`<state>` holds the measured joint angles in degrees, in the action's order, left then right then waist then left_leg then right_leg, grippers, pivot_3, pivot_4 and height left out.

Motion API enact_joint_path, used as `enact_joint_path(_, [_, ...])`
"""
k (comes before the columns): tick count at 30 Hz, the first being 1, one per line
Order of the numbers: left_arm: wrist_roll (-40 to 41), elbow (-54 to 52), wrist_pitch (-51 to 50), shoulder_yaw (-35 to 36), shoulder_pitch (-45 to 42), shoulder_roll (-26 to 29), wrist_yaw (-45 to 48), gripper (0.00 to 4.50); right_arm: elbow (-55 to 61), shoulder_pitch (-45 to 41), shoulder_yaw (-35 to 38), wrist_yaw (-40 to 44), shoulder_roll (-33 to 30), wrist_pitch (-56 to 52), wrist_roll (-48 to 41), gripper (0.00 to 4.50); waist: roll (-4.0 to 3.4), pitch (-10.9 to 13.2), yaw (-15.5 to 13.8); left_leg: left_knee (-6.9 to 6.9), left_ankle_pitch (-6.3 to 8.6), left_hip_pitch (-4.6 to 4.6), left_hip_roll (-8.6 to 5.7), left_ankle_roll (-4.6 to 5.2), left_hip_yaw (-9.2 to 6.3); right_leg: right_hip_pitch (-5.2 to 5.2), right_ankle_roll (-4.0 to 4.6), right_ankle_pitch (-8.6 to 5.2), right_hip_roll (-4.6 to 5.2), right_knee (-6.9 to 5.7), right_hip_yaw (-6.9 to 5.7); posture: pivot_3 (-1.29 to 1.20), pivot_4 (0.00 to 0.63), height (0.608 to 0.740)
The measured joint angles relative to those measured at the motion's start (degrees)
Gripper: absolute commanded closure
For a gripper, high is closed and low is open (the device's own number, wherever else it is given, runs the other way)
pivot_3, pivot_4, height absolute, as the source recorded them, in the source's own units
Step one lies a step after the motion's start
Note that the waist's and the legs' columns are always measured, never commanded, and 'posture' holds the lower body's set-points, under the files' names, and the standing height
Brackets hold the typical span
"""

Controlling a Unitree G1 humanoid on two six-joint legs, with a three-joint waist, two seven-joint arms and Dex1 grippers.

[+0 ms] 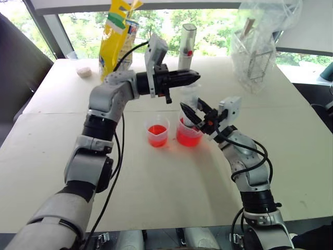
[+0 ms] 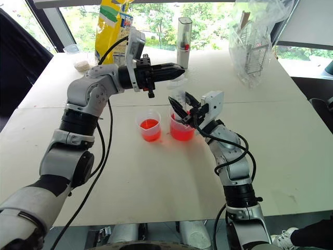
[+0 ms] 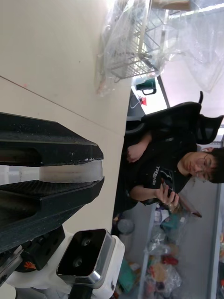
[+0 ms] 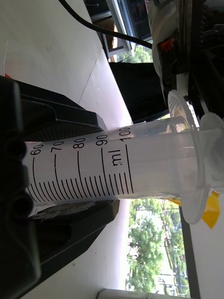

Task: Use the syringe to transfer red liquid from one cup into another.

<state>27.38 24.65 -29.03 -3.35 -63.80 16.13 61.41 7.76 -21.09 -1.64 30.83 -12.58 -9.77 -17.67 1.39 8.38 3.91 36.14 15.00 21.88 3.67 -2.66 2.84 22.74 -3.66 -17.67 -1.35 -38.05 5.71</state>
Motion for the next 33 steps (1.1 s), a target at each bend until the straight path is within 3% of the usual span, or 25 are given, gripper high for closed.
enact_joint_path(25, [-0.68,3.99,3.11,0.0,-2.31,0.06,1.07,4.47,0.04,0.29,-0.01,0.0,-1.01,-1.57,-0.54,3.14,0.0,0.0,-0.02,-0.01,0.0,0.02,0.0,0.0,0.01,0.01,0.0,0.0,0.0,0.01,-0.01,0.0,0.15,0.74])
enact_joint_path(33, [-1.69,0.93,5.57,3.17,-1.97,3.47,-1.89,0.9,0.49,0.27,-0.2,0.78,-1.71,-1.75,-0.57,3.14,0.0,0.0,-0.02,-0.03,0.0,-0.13,0.05,0.0,0.0,-0.07,0.0,-0.01,-0.07,0.0,0.08,0.0,0.15,0.74])
